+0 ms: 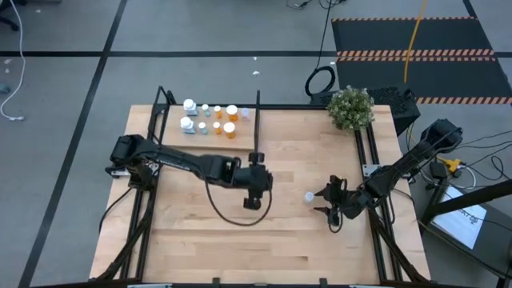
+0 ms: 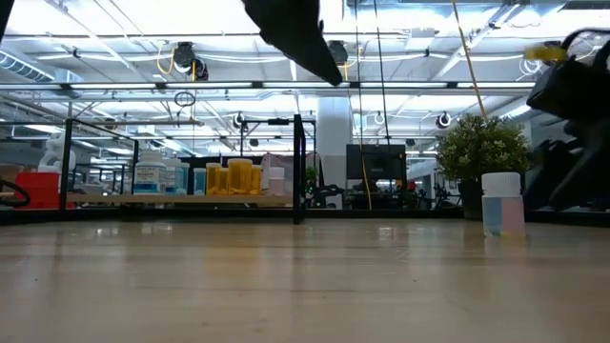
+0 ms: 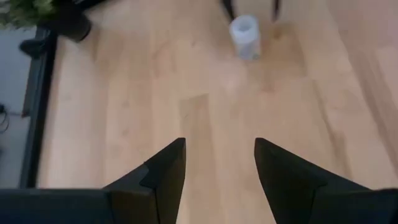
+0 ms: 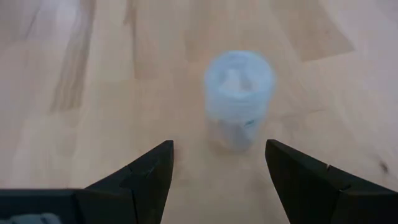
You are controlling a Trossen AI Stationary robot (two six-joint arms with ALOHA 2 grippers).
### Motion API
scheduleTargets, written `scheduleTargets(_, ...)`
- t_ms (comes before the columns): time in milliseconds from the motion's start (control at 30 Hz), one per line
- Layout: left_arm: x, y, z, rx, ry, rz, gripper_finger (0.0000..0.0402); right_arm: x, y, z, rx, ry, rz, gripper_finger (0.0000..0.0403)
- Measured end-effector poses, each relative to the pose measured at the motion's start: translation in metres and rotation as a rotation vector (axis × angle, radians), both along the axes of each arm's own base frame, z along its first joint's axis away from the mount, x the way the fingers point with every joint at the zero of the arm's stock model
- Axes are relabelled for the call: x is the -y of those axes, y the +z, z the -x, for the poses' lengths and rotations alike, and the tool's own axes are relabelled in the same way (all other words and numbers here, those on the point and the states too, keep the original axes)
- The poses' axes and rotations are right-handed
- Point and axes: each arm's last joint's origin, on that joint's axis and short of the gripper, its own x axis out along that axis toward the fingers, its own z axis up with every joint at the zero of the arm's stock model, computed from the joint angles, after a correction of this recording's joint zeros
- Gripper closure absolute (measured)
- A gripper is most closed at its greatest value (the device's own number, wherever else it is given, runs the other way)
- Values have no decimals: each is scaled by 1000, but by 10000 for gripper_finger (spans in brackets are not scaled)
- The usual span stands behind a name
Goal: Pick and place medicine bottles onto shelf by color
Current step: Put the transparent pill bottle aligned with the other transparent pill bottle on the shelf
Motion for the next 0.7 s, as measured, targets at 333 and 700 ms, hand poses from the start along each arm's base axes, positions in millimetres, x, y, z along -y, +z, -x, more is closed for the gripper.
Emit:
scheduleTargets(333,13,-31,-2,137,-28,28,208,16,-15,3,99,32,32,156)
scheduleTargets(700,12,-30,-6,212,-38,29,208,21,-27,-13,69,81,9,188)
